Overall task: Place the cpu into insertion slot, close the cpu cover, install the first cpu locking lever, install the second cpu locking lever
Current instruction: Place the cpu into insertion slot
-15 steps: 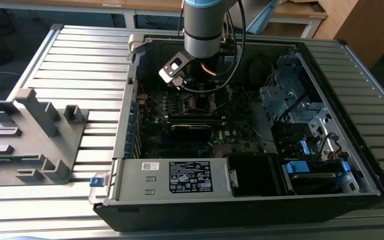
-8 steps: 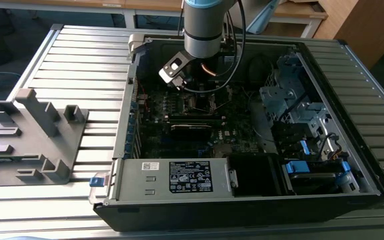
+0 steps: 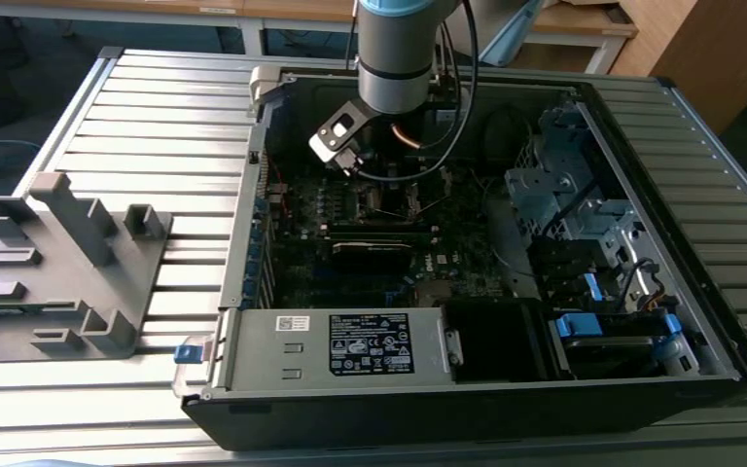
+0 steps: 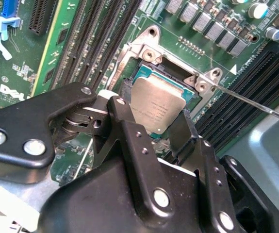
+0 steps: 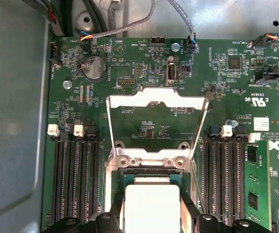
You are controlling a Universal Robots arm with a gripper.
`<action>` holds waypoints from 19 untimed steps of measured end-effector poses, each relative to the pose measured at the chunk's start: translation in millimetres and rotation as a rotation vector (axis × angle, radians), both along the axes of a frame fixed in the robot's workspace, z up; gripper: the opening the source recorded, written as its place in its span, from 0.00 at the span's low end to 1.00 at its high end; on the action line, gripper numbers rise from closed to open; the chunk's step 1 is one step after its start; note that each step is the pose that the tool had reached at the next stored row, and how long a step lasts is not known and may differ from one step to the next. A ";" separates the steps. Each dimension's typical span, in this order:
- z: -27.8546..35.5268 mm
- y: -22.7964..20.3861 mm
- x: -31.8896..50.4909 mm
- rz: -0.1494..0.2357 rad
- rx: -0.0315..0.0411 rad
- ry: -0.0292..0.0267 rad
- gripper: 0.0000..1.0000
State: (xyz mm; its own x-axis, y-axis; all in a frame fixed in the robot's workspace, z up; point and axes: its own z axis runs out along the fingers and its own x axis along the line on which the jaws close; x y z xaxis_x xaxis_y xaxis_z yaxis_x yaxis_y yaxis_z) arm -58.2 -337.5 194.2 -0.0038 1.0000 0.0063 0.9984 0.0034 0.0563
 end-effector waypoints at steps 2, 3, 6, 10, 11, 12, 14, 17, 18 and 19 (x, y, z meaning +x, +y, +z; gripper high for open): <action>0.0 -0.1 0.1 0.000 0.0002 0.0000 0.54; 0.0 -0.1 0.1 0.000 0.0002 0.0000 0.54; 0.0 -0.1 0.6 0.000 0.0001 0.0001 0.54; 0.0 0.0 0.7 0.000 0.0002 0.0000 0.54; 0.0 -0.1 0.7 0.000 0.0001 0.0000 0.54; 0.0 -0.1 0.7 0.000 0.0001 0.0000 0.54; -0.4 0.0 0.8 0.000 0.0002 -0.0001 0.54; -1.5 -0.2 0.7 0.000 -0.0005 0.0003 0.54; -1.6 -0.2 0.7 0.000 -0.0004 0.0002 0.54; -1.6 -0.2 0.7 0.000 -0.0003 0.0002 0.54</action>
State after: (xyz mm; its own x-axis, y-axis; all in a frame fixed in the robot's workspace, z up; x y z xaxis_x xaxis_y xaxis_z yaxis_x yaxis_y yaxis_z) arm -57.5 -337.7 192.6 -0.0038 1.0000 0.0060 0.9984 0.0034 0.0561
